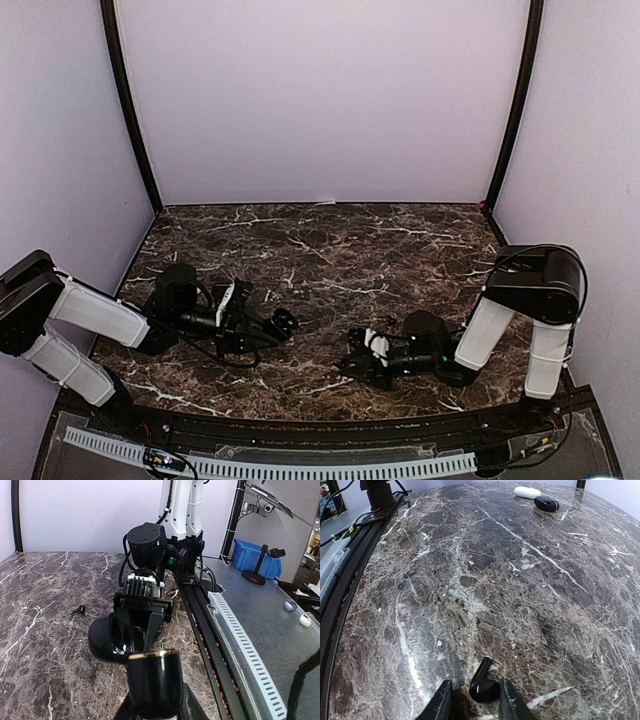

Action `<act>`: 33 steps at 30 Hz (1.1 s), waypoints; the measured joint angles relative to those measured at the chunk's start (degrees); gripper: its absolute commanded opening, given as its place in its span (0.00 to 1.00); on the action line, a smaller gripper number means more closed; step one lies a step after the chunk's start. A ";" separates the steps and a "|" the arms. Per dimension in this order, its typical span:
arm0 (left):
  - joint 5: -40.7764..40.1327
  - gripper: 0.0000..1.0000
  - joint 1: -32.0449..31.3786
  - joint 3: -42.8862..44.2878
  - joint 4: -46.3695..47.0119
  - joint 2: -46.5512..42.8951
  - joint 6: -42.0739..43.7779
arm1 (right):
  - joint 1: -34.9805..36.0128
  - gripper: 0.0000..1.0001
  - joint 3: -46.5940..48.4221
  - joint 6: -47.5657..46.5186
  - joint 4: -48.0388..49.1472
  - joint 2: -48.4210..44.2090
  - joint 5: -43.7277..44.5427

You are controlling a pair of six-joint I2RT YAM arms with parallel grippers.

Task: Insert the wireless bluetooth earbuds into the charging case
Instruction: Pick up the left earbud from the center of the board.

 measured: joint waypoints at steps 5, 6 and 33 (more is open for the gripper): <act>0.09 0.00 0.00 0.00 -0.02 0.00 0.00 | 0.00 0.22 -0.20 0.09 0.17 -0.07 0.02; 0.11 0.00 0.00 0.00 -0.02 0.00 0.00 | 0.00 0.22 -0.22 0.09 0.20 -0.09 0.02; 1.73 0.00 -3.19 6.27 -10.21 6.43 7.61 | 1.75 0.10 -1.40 -2.91 -20.46 -20.48 2.43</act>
